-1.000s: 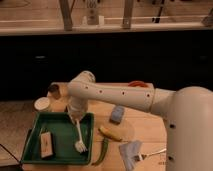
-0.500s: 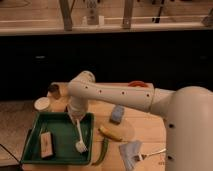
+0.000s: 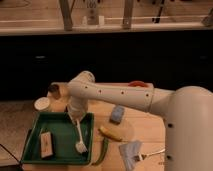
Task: Place brush in tray
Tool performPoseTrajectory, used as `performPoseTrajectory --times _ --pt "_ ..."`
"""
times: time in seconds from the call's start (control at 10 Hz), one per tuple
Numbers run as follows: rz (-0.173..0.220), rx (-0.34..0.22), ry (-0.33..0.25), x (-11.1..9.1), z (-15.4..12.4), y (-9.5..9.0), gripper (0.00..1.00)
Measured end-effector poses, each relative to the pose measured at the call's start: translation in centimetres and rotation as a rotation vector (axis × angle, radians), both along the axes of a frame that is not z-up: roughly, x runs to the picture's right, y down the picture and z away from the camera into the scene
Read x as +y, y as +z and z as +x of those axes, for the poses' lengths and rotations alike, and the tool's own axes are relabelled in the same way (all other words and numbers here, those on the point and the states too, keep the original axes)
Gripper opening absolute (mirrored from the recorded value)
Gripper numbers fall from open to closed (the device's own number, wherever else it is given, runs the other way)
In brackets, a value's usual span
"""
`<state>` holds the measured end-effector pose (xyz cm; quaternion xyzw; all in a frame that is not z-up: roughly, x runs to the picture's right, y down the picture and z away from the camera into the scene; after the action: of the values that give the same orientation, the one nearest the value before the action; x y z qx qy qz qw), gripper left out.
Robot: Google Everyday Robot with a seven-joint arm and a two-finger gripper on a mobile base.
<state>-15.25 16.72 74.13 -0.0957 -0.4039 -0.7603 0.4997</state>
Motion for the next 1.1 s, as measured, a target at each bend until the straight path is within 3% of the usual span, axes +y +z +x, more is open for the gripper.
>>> performPoseTrajectory --times 0.2,0.6,1.1 --pt "-0.002 0.000 -0.006 0.1 0.1 0.0 0.41" --pt "-0.001 0.003 -0.018 -0.1 -0.2 0.0 0.78" --pt "-0.001 -0.004 -0.038 -0.1 -1.0 0.0 0.80"
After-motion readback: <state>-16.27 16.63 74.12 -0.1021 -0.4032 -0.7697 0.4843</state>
